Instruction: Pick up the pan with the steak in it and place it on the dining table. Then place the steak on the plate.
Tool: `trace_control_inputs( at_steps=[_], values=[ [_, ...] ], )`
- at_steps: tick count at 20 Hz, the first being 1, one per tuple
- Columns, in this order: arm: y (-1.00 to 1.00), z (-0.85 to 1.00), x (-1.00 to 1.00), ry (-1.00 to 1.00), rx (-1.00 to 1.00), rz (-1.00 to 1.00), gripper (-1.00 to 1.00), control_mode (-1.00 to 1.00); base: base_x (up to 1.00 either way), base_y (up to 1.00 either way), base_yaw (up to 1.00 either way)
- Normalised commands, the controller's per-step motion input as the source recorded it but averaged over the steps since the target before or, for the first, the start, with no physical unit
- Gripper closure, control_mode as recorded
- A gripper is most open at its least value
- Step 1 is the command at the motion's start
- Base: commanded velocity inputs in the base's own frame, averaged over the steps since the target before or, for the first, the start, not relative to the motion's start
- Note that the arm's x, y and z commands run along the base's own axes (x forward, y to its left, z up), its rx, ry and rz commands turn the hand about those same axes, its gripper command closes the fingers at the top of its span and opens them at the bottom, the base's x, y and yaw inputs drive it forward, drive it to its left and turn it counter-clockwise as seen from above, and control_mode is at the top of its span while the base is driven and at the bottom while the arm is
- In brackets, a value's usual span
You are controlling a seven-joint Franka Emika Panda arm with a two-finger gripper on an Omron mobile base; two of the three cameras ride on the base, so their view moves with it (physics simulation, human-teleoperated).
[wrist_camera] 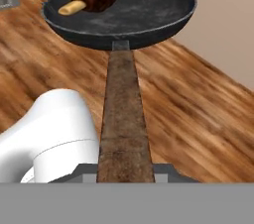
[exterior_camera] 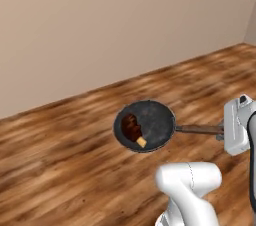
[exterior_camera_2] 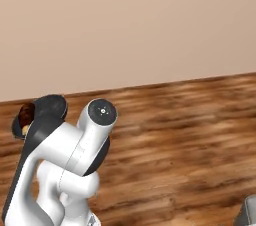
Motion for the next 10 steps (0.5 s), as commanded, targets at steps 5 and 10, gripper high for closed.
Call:
trace_control_inputs(
  at_steps=[5, 10],
  values=[
    [0.0, 0.0, 0.0, 0.0, 0.0, 0.0, 1.0, 1.0, 0.67, 0.42, -0.35],
    [0.0, 0.0, 0.0, 0.0, 0.0, 0.0, 1.0, 1.0, 0.31, 0.24, -0.47]
  ],
)
